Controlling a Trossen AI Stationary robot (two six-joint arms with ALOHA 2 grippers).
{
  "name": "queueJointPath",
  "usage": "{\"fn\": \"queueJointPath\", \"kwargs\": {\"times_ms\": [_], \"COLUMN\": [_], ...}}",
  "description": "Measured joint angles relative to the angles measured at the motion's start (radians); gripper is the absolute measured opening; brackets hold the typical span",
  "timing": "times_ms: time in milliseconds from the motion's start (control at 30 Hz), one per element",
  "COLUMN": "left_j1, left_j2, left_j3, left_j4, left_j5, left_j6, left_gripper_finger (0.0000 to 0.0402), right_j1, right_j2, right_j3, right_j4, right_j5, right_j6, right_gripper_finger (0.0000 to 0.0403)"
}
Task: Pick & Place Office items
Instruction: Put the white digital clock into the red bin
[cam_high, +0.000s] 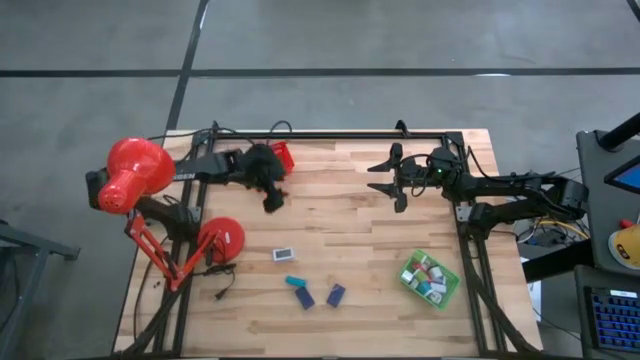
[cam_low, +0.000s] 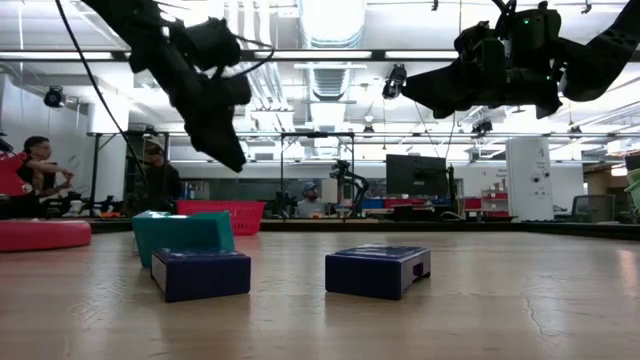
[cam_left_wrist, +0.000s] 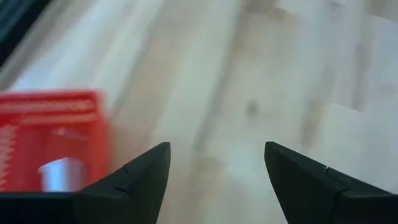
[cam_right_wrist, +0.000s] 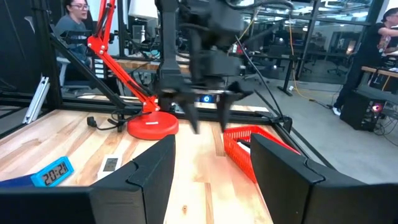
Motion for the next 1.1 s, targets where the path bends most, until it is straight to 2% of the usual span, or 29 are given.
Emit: {"fn": "queueJointPath", "kwargs": {"times_ms": [367,600,900,1100], "left_j1": [-0.331,-0.523,-0.606,-0.623], "left_j2": [-0.017,-0.017,-0.017,-0.016], "left_j3": [-0.045,-0.078,-0.15,-0.228], "left_j4": [0.011,0.069,0.143,0.211], "left_j5": [0.031,0.025,-0.036,-0.053], "left_j6": [0.008,-0.09,-0.302,-0.369], "left_gripper_finger": [0.0264,0.0264,0.0264,0.0264], "right_j1": [0.0,0.0,0.0,0.0], "right_j2": [0.0,0.0,0.0,0.0], "right_j3": [0.0,0.0,0.0,0.0], "right_j4": [0.0,0.0,0.0,0.0], "right_j5": [0.0,0.0,0.0,0.0], "right_j6": [0.0,0.0,0.0,0.0], "right_gripper_finger": [0.0203,0.0203,0.0203,0.0203]}}
